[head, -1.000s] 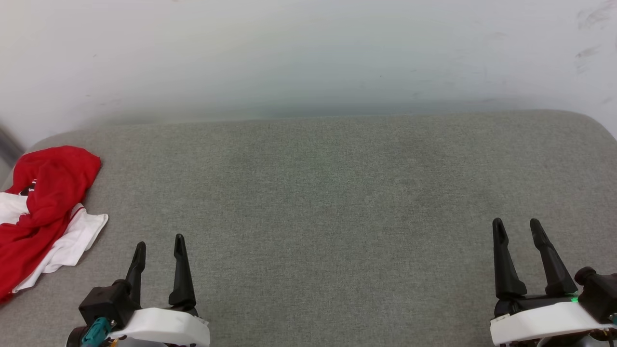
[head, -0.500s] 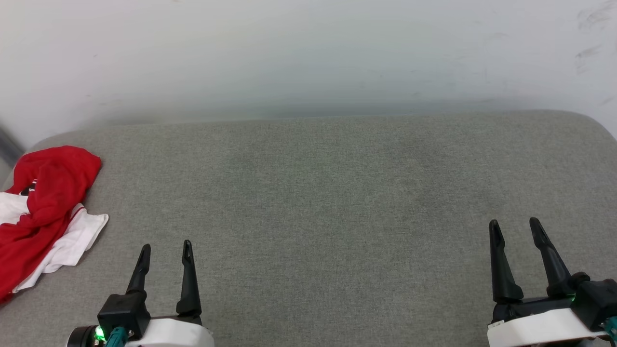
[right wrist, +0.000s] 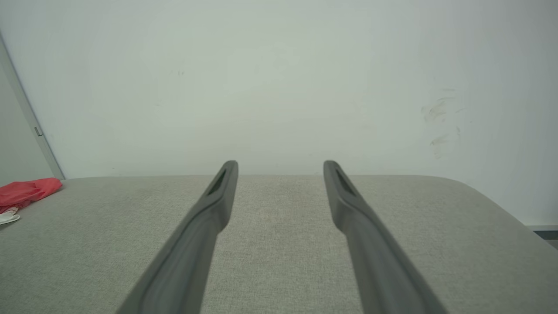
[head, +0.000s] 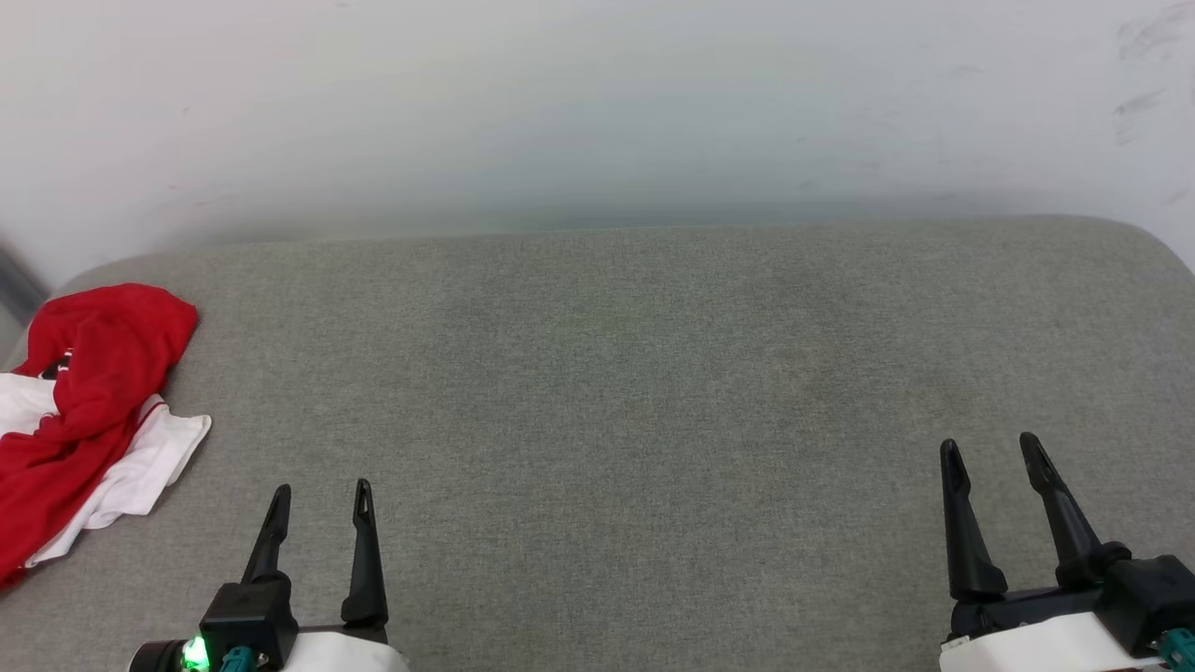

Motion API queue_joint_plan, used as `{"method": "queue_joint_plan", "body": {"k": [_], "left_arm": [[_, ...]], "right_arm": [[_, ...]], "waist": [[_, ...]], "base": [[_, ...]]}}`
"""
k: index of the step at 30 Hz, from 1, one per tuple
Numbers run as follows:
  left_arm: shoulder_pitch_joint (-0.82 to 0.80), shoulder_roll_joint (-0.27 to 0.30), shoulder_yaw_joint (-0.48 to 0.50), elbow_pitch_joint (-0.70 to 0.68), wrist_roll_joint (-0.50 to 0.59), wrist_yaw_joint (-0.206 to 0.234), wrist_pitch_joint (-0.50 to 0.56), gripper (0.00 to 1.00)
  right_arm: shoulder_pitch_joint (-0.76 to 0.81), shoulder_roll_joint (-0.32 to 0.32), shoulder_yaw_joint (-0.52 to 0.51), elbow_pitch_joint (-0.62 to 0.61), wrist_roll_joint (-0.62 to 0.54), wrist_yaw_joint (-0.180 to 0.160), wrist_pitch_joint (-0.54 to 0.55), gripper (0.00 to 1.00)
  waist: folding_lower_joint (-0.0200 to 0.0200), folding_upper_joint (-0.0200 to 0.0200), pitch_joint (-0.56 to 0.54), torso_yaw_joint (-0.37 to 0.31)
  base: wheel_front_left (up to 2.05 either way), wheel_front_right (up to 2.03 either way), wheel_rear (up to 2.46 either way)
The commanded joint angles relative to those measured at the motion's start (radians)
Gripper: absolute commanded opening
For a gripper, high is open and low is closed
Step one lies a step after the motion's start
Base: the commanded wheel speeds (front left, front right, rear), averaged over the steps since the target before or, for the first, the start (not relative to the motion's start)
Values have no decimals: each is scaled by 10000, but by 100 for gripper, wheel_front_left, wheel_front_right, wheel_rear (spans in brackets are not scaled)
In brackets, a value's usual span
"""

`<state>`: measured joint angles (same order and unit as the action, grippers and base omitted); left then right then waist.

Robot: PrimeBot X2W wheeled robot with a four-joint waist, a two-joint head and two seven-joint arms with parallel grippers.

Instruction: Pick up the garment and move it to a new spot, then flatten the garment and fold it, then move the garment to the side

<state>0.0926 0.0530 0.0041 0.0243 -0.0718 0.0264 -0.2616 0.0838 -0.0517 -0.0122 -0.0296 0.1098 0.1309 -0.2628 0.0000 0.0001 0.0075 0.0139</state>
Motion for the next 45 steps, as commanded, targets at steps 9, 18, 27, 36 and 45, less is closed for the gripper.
{"method": "queue_joint_plan", "body": {"k": [9, 18, 27, 36, 45], "left_arm": [[61, -29, 134, 164, -319, -52, -43, 100], [29, -31, 121, 225, -456, -40, -43, 100], [-96, -29, 228, 202, -458, 91, -41, 100], [-192, -26, 468, 73, -636, 349, -41, 100], [-215, -30, 628, 64, -484, 467, -41, 100]], "right_arm": [[131, 28, -31, 179, 496, -3, -29, 100], [159, 27, 21, 256, 585, -3, -29, 100], [184, 29, 28, 176, 518, -3, -29, 100], [184, 29, 114, -40, 344, -3, -28, 100], [176, 27, 111, -195, 30, -3, -28, 100]], "waist": [[0, -1, 3, -3], [0, -1, 30, 21], [0, -1, 60, 266], [0, -1, 122, 1299], [0, -1, 228, 2714]], "base": [[0, 0, 0], [0, 0, 0], [0, 0, 0], [0, 0, 0], [0, 0, 0]]}}
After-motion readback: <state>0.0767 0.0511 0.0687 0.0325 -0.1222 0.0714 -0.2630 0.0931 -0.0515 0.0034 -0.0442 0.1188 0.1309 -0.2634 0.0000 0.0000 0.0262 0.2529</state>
